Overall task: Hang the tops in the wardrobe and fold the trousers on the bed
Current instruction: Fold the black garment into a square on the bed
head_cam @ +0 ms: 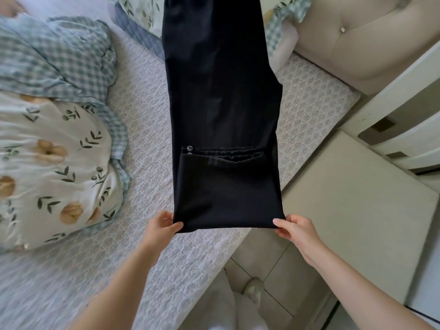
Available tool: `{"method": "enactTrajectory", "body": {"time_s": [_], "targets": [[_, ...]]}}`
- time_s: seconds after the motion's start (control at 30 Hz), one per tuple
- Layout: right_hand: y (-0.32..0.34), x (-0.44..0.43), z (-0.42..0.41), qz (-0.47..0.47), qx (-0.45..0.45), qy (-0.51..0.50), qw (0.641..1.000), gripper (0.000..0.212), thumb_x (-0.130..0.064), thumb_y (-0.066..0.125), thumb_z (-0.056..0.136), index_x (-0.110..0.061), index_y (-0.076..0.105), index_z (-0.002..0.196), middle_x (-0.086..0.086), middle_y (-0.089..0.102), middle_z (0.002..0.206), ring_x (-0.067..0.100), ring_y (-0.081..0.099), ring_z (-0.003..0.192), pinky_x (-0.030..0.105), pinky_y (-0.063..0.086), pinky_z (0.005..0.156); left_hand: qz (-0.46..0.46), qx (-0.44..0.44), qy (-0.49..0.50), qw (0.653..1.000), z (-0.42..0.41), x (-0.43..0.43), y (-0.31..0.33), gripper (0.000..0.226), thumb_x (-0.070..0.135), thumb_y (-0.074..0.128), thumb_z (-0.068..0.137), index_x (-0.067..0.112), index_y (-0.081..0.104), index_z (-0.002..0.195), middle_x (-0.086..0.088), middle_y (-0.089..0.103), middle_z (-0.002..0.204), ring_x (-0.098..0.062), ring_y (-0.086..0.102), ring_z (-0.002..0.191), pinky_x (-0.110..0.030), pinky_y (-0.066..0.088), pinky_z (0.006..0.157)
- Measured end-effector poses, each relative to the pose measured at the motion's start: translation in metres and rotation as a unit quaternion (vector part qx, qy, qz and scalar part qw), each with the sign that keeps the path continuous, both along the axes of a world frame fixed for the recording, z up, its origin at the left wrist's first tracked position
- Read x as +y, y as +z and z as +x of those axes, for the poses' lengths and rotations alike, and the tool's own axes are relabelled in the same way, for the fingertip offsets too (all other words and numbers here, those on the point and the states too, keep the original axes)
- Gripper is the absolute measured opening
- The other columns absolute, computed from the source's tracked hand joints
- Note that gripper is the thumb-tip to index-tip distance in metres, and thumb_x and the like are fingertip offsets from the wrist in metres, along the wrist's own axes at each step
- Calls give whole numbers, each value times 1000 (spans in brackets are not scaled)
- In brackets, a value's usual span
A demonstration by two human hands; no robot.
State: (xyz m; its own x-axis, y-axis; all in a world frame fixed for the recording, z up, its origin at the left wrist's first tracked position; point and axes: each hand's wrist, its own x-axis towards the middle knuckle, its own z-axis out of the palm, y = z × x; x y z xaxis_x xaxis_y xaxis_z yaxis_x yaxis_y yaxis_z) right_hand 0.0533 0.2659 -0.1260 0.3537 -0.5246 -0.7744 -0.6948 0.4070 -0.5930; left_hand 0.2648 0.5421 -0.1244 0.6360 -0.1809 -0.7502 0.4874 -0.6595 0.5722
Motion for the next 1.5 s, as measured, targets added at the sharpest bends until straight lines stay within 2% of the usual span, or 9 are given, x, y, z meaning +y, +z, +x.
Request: {"method": "enactTrajectory", "body": {"time_s": [0.4, 0.63, 0.73, 0.87, 1.0, 1.1, 1.23, 1.37, 1.5], "targets": [[70, 33, -73, 34, 39, 97, 994, 37, -24, 72, 85, -15, 40, 67, 1, 46, 64, 11, 52, 55, 27, 52, 68, 15, 139, -15, 990, -76, 56, 88, 18, -6, 67, 85, -6, 57, 100, -23, 70, 105, -30, 70, 92, -32, 57, 76], [115, 39, -79, 59, 26, 135, 989, 33, -28, 72, 85, -16, 45, 71, -1, 45, 67, 10, 50, 57, 26, 48, 65, -17, 180, 33, 983, -84, 77, 126, 22, -5, 69, 85, 2, 56, 102, -23, 67, 113, -30, 68, 97, -35, 55, 83], [130, 32, -68, 59, 11, 152, 987, 14, -19, 70, 85, -8, 62, 84, 1, 59, 75, 13, 56, 69, 28, 49, 69, -33, 168, 56, 984, -74, 71, 135, 43, -3, 69, 86, 16, 51, 120, -19, 66, 113, -30, 68, 100, -36, 54, 83], [139, 17, -40, -15, 10, 156, 988, 10, -14, 70, 86, -20, 68, 93, -4, 71, 92, 12, 65, 86, 26, 51, 74, -41, 150, 24, 988, -50, 50, 136, 46, 0, 65, 89, 28, 53, 123, -18, 67, 111, -31, 68, 101, -35, 57, 80], [136, -12, 10, -61, -3, 151, 987, 5, -16, 73, 84, -13, 70, 87, -3, 67, 80, 12, 59, 75, 24, 46, 74, -50, 132, 24, 990, -1, 21, 130, 22, 2, 57, 93, 9, 68, 110, -19, 65, 110, -28, 67, 96, -30, 57, 75], [135, -42, 60, -68, -63, 152, 984, 4, -14, 73, 84, -13, 72, 88, -2, 69, 92, 11, 61, 90, 16, 46, 80, -75, 125, 49, 988, 58, -7, 119, 14, 3, 58, 93, -2, 69, 100, -18, 64, 97, -23, 61, 78, -30, 58, 74], [109, -85, 139, -71, -87, 136, 984, 23, -21, 69, 87, -4, 72, 103, 5, 70, 112, 14, 62, 110, 30, 42, 103, -98, 119, 115, 981, 140, -50, 89, 9, 5, 60, 88, -3, 60, 84, -11, 56, 69, -15, 51, 53, -27, 53, 63], [58, -121, 205, -25, -128, 24, 991, 33, -20, 62, 92, -7, 63, 122, 8, 62, 124, 20, 56, 116, 35, 40, 106, -127, 83, 163, 975, 191, -84, 31, 19, 30, 63, 92, 11, 61, 91, -8, 66, 81, -18, 61, 70, -34, 54, 78], [-8, -113, 201, -72, -47, 18, 996, 35, -30, 66, 89, -17, 60, 121, 0, 59, 122, 17, 54, 114, 31, 43, 93, -52, 55, 64, 995, 171, -83, -31, 35, 42, 63, 92, 20, 61, 119, 3, 67, 108, -18, 63, 98, -36, 49, 90]]}}
